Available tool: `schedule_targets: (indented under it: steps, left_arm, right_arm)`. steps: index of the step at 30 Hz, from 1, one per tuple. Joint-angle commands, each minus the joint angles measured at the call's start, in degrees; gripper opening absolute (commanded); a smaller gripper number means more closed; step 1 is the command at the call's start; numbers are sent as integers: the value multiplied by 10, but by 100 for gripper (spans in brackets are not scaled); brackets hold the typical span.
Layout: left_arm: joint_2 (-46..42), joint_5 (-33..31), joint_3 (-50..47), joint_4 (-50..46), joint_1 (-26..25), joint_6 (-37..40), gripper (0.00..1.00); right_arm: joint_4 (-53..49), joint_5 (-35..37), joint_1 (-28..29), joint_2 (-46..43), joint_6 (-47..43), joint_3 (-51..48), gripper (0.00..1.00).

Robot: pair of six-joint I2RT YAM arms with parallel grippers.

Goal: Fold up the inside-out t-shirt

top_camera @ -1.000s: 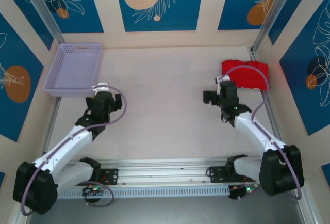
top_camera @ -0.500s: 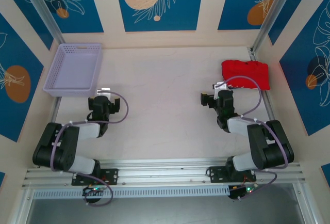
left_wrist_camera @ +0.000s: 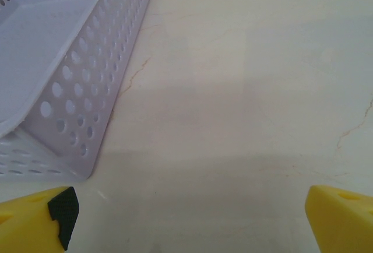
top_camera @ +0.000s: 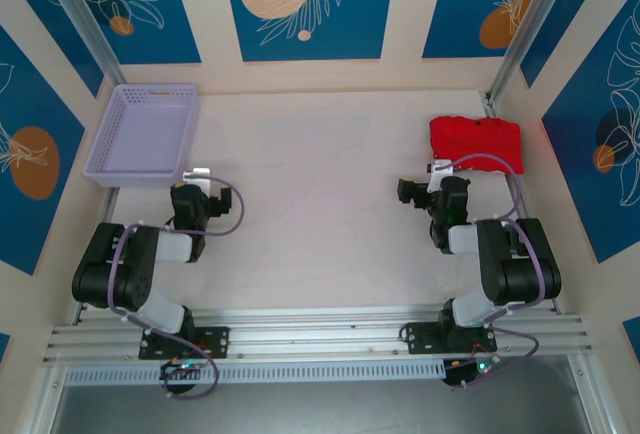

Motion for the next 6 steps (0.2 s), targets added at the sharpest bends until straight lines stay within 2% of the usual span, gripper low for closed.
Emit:
schedule_targets:
  steps: [1,6]
  left_arm:
    - [-2,15,3,25,5,-2,100]
    - [-2,15,3,24,5,-2,100]
  right_arm:
    - [15,-20,-1,-2,8,12,99]
    - [14,-21,-3,-3,7,11,99]
